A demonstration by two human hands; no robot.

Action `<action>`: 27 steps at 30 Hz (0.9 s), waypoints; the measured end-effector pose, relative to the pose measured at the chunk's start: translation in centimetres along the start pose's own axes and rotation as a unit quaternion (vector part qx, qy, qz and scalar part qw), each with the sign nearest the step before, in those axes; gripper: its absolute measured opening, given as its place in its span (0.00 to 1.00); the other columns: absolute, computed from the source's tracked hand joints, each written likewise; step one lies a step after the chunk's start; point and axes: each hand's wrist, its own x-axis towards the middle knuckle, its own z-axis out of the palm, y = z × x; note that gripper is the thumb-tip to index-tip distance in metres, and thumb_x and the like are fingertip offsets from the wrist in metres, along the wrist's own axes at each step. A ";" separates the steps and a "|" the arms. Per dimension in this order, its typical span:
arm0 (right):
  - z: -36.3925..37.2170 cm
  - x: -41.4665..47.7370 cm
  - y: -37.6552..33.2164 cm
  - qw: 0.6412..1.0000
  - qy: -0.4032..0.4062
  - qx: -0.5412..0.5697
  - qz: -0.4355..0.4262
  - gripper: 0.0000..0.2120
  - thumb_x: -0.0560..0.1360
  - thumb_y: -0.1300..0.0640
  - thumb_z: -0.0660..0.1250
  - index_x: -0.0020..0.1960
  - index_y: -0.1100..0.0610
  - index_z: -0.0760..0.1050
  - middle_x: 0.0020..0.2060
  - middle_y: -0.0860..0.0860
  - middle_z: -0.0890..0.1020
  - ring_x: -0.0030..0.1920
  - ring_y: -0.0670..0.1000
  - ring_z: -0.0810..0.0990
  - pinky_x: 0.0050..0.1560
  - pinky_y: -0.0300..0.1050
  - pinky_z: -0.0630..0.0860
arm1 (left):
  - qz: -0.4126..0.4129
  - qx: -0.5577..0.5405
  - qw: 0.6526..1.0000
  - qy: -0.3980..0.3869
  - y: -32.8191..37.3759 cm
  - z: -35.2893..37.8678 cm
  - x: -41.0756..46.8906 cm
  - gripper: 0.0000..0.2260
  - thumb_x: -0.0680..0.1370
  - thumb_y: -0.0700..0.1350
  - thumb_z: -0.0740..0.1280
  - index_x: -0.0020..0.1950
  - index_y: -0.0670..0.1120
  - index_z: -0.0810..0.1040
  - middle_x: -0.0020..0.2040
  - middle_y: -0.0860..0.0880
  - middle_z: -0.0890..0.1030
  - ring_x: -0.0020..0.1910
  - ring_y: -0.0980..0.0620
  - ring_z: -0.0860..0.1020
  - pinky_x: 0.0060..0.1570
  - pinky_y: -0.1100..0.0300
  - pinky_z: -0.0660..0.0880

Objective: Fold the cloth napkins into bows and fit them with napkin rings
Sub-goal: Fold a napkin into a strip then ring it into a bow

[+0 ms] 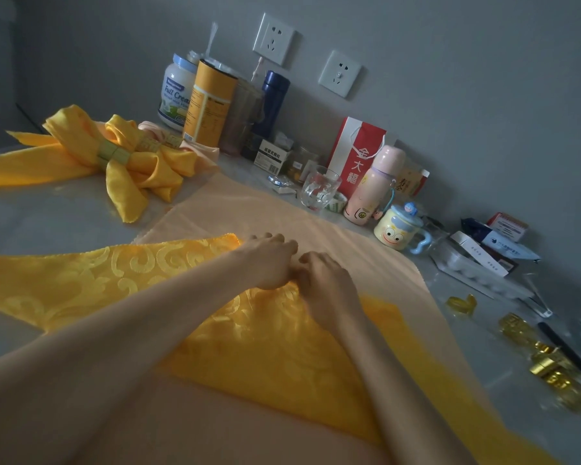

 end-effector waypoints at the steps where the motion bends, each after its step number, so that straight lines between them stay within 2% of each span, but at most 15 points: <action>1: 0.9 0.1 0.0 1.000 -0.019 0.016 -0.007 0.10 0.79 0.59 0.53 0.54 0.59 0.72 0.53 0.54 0.76 0.56 0.57 0.74 0.51 0.48 0.67 | -0.002 0.008 1.000 -0.004 -0.1 0.4 0.0 0.18 0.82 0.52 0.51 0.69 0.48 0.67 0.66 0.46 0.70 0.66 0.45 0.68 0.65 0.51 0.64; 3: 2.0 0.3 0.5 0.998 -0.052 0.018 0.002 0.13 0.81 0.57 0.51 0.60 0.58 0.70 0.60 0.54 0.74 0.63 0.56 0.70 0.60 0.50 0.66 | -0.011 0.016 1.000 -0.005 -0.3 1.1 -0.2 0.19 0.82 0.52 0.48 0.70 0.50 0.66 0.69 0.47 0.67 0.70 0.47 0.63 0.69 0.51 0.59; 5: 1.7 0.3 1.4 0.995 -0.089 0.010 0.040 0.20 0.82 0.49 0.46 0.71 0.54 0.63 0.72 0.53 0.64 0.73 0.53 0.59 0.71 0.52 0.56 | -0.009 0.011 1.000 0.007 -0.4 1.3 -0.5 0.20 0.83 0.53 0.46 0.73 0.51 0.63 0.72 0.48 0.63 0.73 0.49 0.58 0.72 0.53 0.53; 7: 1.2 -0.2 2.8 0.988 -0.131 0.015 0.079 0.25 0.81 0.44 0.43 0.76 0.51 0.54 0.76 0.49 0.53 0.76 0.50 0.49 0.74 0.51 0.46 | -0.008 -0.002 1.000 0.005 -0.3 1.3 -0.8 0.20 0.83 0.53 0.45 0.73 0.51 0.62 0.74 0.48 0.61 0.74 0.49 0.56 0.72 0.55 0.50; 9: 0.6 -0.9 4.1 0.984 -0.145 0.019 0.102 0.26 0.81 0.42 0.42 0.77 0.50 0.51 0.77 0.48 0.50 0.76 0.49 0.46 0.74 0.50 0.43 | -0.009 -0.016 1.000 0.002 -0.4 1.2 -1.0 0.20 0.83 0.53 0.45 0.73 0.51 0.62 0.74 0.48 0.60 0.74 0.50 0.55 0.71 0.56 0.49; 10: 0.5 -1.2 4.5 0.985 -0.137 0.025 0.106 0.26 0.81 0.43 0.43 0.77 0.50 0.52 0.77 0.49 0.51 0.76 0.49 0.47 0.74 0.48 0.43 | -0.006 -0.021 1.000 0.001 -0.4 1.1 -1.0 0.20 0.83 0.53 0.45 0.73 0.51 0.63 0.74 0.48 0.61 0.74 0.50 0.55 0.71 0.56 0.49; 12: 0.4 -1.9 4.9 0.990 -0.075 0.061 0.099 0.24 0.82 0.46 0.49 0.74 0.54 0.61 0.74 0.51 0.61 0.75 0.50 0.56 0.73 0.44 0.51 | -0.002 -0.043 0.999 -0.006 -0.6 0.9 -0.7 0.20 0.83 0.54 0.47 0.72 0.52 0.65 0.73 0.47 0.62 0.74 0.49 0.55 0.71 0.56 0.48; 14: 0.2 -2.4 4.7 0.989 -0.003 0.123 0.084 0.19 0.80 0.51 0.57 0.68 0.56 0.70 0.67 0.50 0.72 0.68 0.48 0.68 0.64 0.34 0.61 | -0.004 -0.084 0.996 -0.029 -1.1 0.5 -0.3 0.19 0.82 0.55 0.51 0.69 0.52 0.69 0.71 0.49 0.65 0.73 0.49 0.58 0.71 0.56 0.50; 15: -0.2 -2.5 4.5 0.985 0.007 0.151 0.084 0.17 0.79 0.54 0.60 0.66 0.56 0.72 0.64 0.49 0.75 0.65 0.47 0.71 0.59 0.29 0.62 | -0.001 -0.110 0.993 -0.042 -1.5 0.4 0.2 0.18 0.81 0.55 0.55 0.68 0.52 0.71 0.70 0.49 0.68 0.72 0.48 0.61 0.72 0.55 0.53; 18: -0.8 -2.5 4.4 0.977 -0.003 0.194 0.083 0.15 0.77 0.58 0.63 0.63 0.55 0.75 0.60 0.48 0.77 0.60 0.44 0.74 0.52 0.23 0.62 | 0.001 -0.177 0.982 -0.068 -2.5 -0.1 0.7 0.17 0.77 0.52 0.65 0.64 0.49 0.75 0.65 0.50 0.73 0.65 0.49 0.70 0.67 0.54 0.65; 21: -1.0 -2.6 4.6 0.980 -0.006 0.190 0.066 0.16 0.74 0.59 0.67 0.61 0.55 0.76 0.58 0.48 0.78 0.56 0.42 0.74 0.48 0.17 0.62 | 0.001 -0.195 0.979 -0.066 -2.7 -0.3 0.7 0.14 0.76 0.47 0.69 0.61 0.47 0.77 0.60 0.50 0.75 0.61 0.50 0.72 0.62 0.57 0.68; 23: -1.1 -2.7 4.8 0.981 0.008 0.185 0.065 0.16 0.72 0.60 0.69 0.60 0.55 0.77 0.56 0.47 0.79 0.54 0.42 0.74 0.49 0.20 0.63 | -0.001 -0.193 0.980 -0.056 -2.6 -0.4 0.6 0.13 0.75 0.47 0.69 0.59 0.47 0.78 0.57 0.50 0.75 0.58 0.49 0.73 0.60 0.56 0.70; 27: -0.9 -2.6 4.5 0.981 0.058 0.162 0.083 0.11 0.72 0.61 0.68 0.54 0.54 0.78 0.50 0.48 0.81 0.52 0.47 0.78 0.53 0.35 0.70 | -0.013 -0.134 0.991 0.015 -1.6 -0.1 0.1 0.10 0.76 0.48 0.66 0.57 0.49 0.77 0.56 0.51 0.75 0.57 0.49 0.73 0.56 0.58 0.69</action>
